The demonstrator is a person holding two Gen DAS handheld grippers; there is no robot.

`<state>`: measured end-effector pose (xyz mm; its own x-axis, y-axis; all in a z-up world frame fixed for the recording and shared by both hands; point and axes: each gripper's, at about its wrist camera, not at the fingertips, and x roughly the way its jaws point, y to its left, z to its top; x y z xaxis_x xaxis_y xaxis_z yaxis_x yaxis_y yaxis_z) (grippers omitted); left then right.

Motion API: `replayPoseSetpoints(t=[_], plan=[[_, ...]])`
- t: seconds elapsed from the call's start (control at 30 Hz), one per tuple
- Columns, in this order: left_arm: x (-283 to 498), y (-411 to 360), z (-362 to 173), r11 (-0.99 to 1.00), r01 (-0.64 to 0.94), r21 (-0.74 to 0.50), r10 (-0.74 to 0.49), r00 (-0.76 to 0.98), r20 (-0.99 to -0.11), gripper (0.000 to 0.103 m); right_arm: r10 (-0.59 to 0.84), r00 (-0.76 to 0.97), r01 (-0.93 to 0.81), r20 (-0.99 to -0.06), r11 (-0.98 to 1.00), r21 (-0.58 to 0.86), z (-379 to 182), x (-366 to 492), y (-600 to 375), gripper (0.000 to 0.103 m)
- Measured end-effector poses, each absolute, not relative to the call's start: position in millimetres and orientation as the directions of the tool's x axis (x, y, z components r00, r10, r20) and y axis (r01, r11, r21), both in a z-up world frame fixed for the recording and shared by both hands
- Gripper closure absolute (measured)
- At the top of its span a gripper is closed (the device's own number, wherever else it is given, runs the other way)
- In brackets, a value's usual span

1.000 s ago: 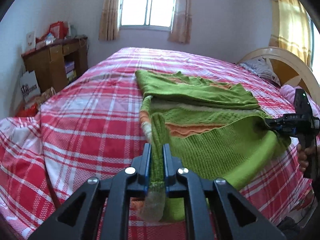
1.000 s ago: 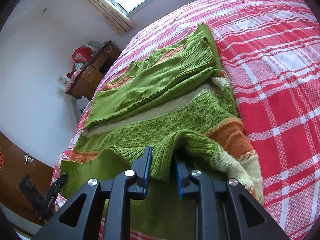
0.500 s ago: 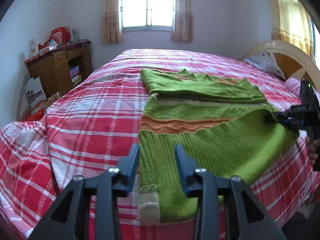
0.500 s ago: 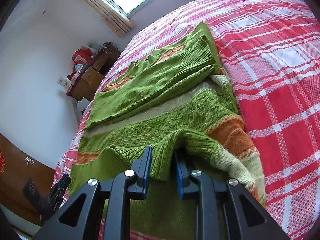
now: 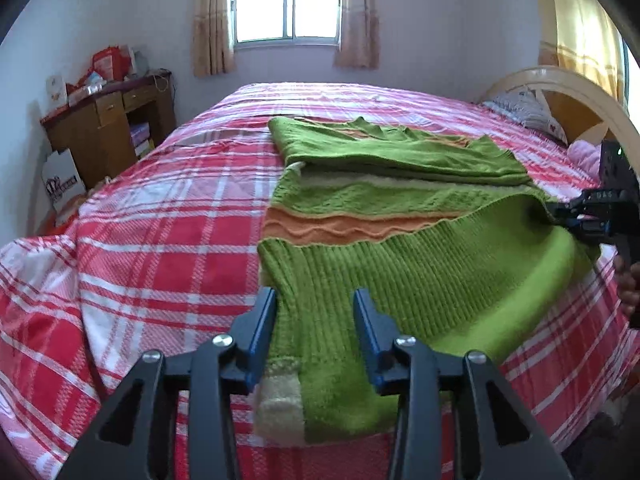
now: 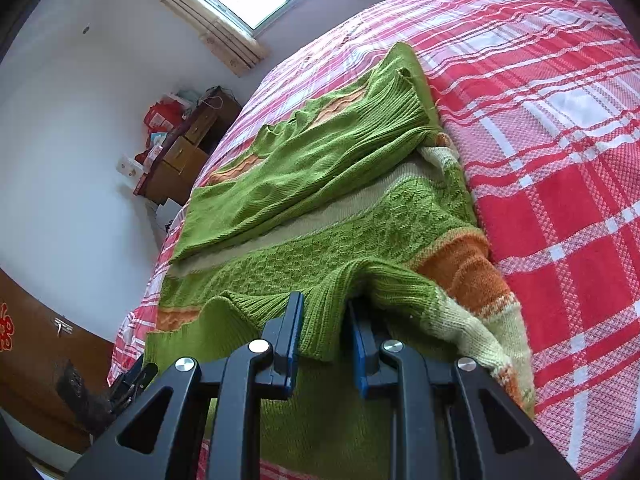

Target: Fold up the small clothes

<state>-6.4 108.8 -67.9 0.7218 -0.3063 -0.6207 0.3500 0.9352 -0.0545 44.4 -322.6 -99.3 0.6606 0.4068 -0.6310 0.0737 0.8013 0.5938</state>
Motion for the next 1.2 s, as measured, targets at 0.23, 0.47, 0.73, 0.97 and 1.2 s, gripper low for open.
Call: replayPoseSetpoints(t=[0.23,0.47,0.73,0.97,1.2], plan=[[-6,105,-72,0.942,0.333,-0.053,-0.293,0.73,-0.618,0.092,0.404,0.671,0.07,-0.622,0.8,0.595,-99,42,-324,0.08],[4,112,-74,0.945,0.303,-0.125,-0.309,0.696,-0.648,0.082,0.477,0.665,0.058,-0.574,0.734,0.677,-97,40,-332,0.08],[6,113,-73,0.927,0.315,-0.204,-0.37,0.68,-0.633,0.062,0.464,0.808,-0.054,-0.363,0.673,0.738,-49,-6,-373,0.026],[9,115,-74,0.931,0.299,-0.209,-0.362,0.683,-0.634,0.082,0.333,0.773,-0.033,-0.541,0.872,0.489,-45,15,-354,0.026],[12,115,-74,0.932,0.288,-0.22,-0.36,0.676,-0.643,0.079,0.203,0.682,-0.102,-0.702,0.978,0.184,-83,56,-306,0.029]])
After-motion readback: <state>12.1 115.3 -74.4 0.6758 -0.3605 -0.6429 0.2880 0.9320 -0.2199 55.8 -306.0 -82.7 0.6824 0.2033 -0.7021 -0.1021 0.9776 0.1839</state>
